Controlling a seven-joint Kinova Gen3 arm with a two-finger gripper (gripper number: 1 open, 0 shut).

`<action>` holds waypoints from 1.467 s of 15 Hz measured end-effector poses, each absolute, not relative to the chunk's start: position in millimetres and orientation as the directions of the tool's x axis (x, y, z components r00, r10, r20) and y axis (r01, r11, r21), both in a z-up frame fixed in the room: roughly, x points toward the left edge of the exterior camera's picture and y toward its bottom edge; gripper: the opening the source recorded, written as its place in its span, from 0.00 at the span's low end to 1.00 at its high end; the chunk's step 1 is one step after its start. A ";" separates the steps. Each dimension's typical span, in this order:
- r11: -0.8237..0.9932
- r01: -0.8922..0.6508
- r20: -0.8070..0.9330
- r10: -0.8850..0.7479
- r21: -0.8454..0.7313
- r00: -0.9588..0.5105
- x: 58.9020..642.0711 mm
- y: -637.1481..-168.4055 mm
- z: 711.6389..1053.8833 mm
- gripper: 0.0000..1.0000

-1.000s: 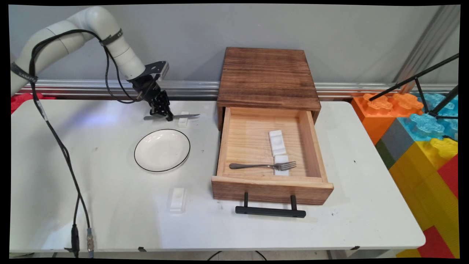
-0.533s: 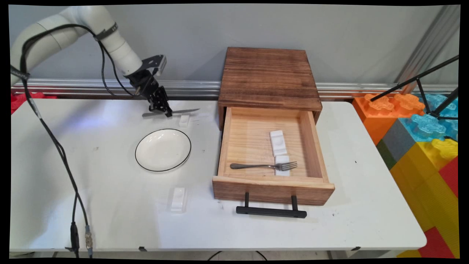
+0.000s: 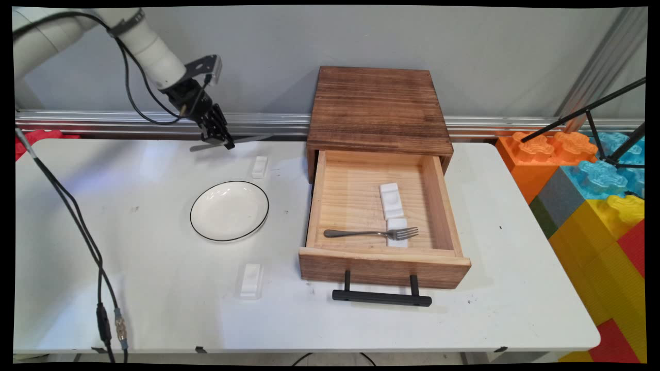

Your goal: Place the picked object into the drawer

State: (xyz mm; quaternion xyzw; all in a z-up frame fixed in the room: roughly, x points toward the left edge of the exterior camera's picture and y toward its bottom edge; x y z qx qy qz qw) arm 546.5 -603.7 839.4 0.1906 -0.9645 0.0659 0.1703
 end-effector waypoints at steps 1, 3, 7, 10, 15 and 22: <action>0.914 -0.401 0.354 -0.354 -0.065 -0.865 547.8 -598.6 847.2 0.00; 0.909 -0.412 0.354 -0.364 -0.068 -0.862 548.8 -593.1 855.9 0.00; 0.901 -0.428 0.349 -0.381 -0.068 -0.856 549.1 -576.8 878.5 0.00; 0.899 -0.432 0.352 -0.384 -0.067 -0.854 546.9 -565.1 892.8 0.00; 0.899 -0.432 0.368 -0.378 -0.073 -0.849 536.6 -546.0 916.5 0.00; 0.892 -0.440 0.397 -0.369 -0.101 -0.840 512.6 -510.9 951.7 0.00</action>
